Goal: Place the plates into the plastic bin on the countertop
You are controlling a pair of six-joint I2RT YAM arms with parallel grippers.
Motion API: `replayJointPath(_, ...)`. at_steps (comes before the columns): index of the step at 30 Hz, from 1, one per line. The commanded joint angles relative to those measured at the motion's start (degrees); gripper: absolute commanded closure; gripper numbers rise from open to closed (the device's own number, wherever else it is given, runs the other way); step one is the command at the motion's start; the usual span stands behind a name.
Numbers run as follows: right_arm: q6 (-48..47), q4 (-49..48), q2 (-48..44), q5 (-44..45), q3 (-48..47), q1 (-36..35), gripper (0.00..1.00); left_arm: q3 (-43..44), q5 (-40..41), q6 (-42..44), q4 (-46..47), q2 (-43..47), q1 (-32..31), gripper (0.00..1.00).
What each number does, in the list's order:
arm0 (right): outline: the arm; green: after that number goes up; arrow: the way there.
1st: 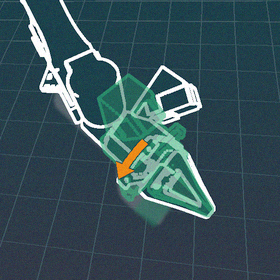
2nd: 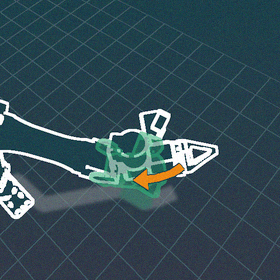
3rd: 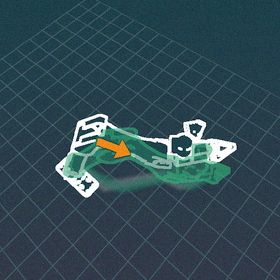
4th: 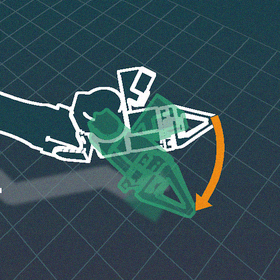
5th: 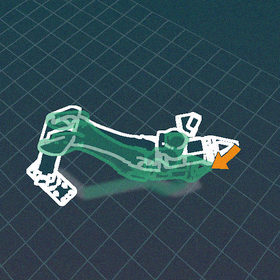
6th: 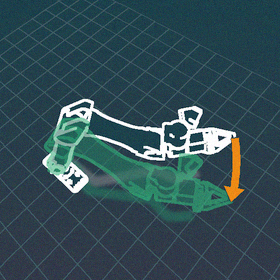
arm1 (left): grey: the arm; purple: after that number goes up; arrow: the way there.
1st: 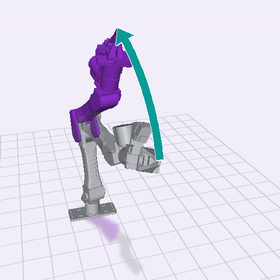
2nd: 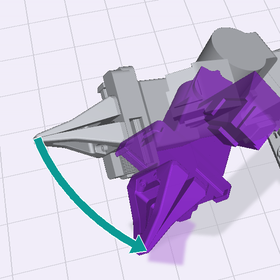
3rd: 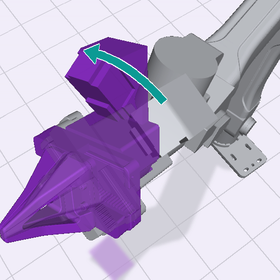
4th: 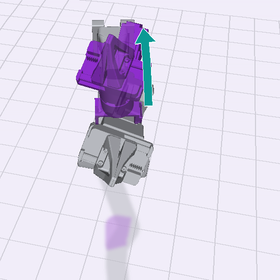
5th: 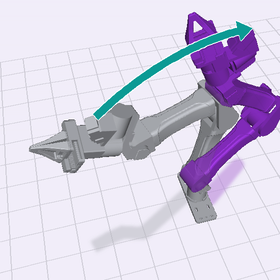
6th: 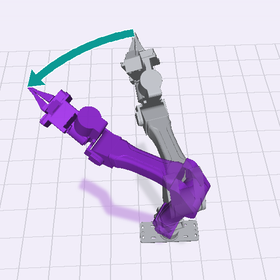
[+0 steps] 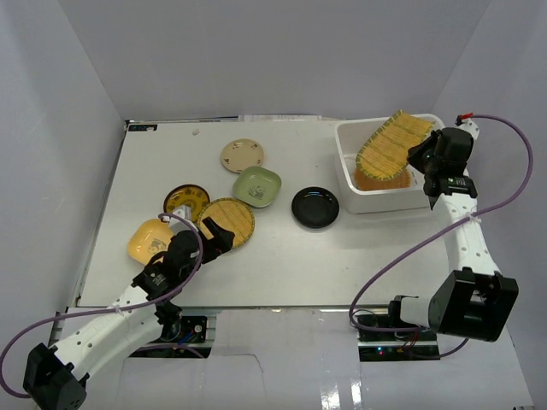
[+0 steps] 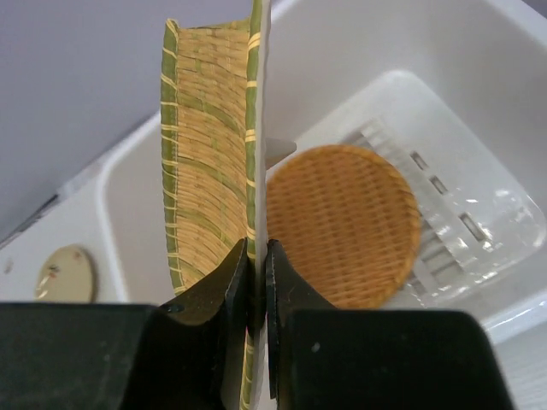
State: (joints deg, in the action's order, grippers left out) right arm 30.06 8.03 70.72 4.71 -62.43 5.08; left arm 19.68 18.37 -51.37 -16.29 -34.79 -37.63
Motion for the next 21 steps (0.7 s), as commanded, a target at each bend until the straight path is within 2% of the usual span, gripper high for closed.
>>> replayJointPath(1, -1.0, -2.2, 3.0, -2.7, -1.6, 2.5, 0.92, -0.9, 7.8, -0.9, 0.3, -1.0, -0.1, 0.02)
replayJointPath(6, -1.2, -2.7, 11.4, -4.2, -2.8, 3.4, 0.92, -2.0, 12.5, -2.1, 2.1, -5.3, 0.5, 0.02)
replayJointPath(11, -0.1, -4.9, 14.1, -6.3, -0.3, 3.4, 0.89, -3.8, 10.2, -4.1, 6.9, -11.9, 1.8, 0.02)
replayJointPath(14, -0.1, -5.7, 13.5, -5.7, 1.2, 3.4, 0.72, -5.1, 10.8, -5.1, 7.5, -14.2, 2.4, 0.02)
replayJointPath(15, -0.2, -5.7, 13.0, -5.5, 1.3, 3.4, 0.57, -5.8, 10.5, -5.2, 8.3, -14.2, 3.4, 0.02)
replayJointPath(17, -0.4, -5.7, 12.3, -5.4, 1.5, 3.4, 0.43, -7.0, 7.8, -4.4, 11.9, -13.9, 4.8, 0.04)
replayJointPath(18, -0.5, -4.6, 11.5, -5.0, 1.5, 3.4, 0.26, -7.7, 7.1, -4.3, 12.9, -14.0, 6.1, 0.05)
replayJointPath(21, -1.0, -2.7, 8.8, -3.0, 0.9, 3.4, 0.03, -7.9, 6.3, -3.4, 15.5, -16.2, 8.0, 0.11)
